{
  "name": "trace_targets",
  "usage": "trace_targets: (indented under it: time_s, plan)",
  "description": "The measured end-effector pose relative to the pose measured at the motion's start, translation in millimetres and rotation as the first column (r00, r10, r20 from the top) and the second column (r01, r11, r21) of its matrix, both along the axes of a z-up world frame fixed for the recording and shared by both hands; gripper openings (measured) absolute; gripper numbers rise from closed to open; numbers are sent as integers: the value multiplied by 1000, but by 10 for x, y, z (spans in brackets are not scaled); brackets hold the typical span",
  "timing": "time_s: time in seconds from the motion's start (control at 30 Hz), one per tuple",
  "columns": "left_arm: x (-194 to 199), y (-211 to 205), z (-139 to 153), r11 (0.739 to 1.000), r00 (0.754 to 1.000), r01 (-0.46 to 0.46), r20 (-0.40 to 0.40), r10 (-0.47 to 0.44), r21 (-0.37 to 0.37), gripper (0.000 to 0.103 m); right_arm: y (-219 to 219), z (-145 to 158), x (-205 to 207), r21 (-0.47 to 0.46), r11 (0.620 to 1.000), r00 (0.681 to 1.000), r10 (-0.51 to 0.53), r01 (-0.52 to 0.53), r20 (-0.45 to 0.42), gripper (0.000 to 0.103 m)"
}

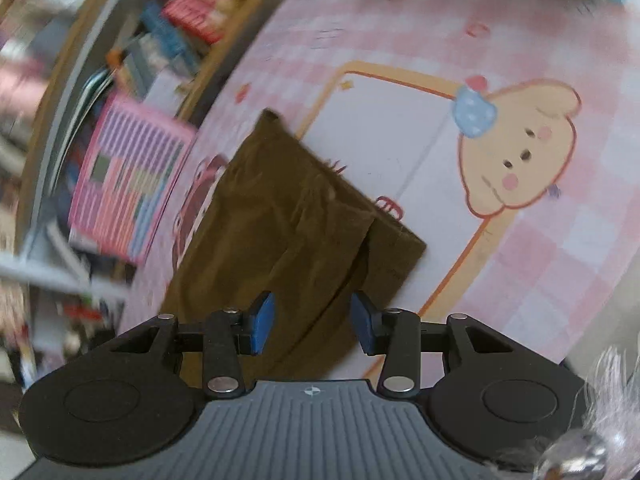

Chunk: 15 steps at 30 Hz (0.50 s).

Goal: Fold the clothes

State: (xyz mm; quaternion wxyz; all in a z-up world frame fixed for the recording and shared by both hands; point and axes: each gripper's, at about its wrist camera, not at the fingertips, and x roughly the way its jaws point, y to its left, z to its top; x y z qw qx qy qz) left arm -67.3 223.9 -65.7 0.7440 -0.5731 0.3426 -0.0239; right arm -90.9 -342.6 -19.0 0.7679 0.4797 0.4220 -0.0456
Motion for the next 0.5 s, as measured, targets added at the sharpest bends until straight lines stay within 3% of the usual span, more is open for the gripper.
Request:
trace_targets:
  time_s: [0.2, 0.23, 0.27, 0.3, 0.33, 0.37, 0.4, 0.47, 0.5]
  plan:
    - [64, 57, -166, 988, 990, -123, -85, 115, -96, 63, -132, -140, 68, 82, 989, 991, -119, 124, -67, 38]
    - [48, 51, -176, 985, 988, -136, -88, 127, -106, 59, -153, -161, 78, 92, 987, 989, -126, 133, -73, 37]
    - [51, 43, -139, 985, 988, -144, -75, 137, -92, 56, -166, -177, 94, 102, 985, 989, -132, 139, -73, 37]
    - [57, 36, -93, 986, 988, -150, -58, 146, -75, 45, -177, -181, 107, 107, 984, 988, -135, 142, -72, 37]
    - [64, 29, -46, 986, 987, -157, -41, 155, -57, 19, -186, -182, 122, 109, 984, 988, -136, 144, -70, 34]
    - [86, 14, 44, 989, 989, -145, -7, 144, -20, 12, -190, -172, 141, 110, 984, 989, -135, 141, -61, 22]
    - [111, -3, 144, 991, 991, -128, 29, 128, 23, 11, -189, -145, 171, 109, 986, 992, -122, 126, -37, 12]
    - [169, -72, 394, 989, 991, -83, 118, 69, 119, 8, -183, -67, 235, 102, 992, 996, -79, 76, 29, 10]
    - [177, -73, 415, 988, 991, -78, 117, 62, 133, 8, -174, -17, 258, 90, 995, 996, -53, 47, 70, 10]
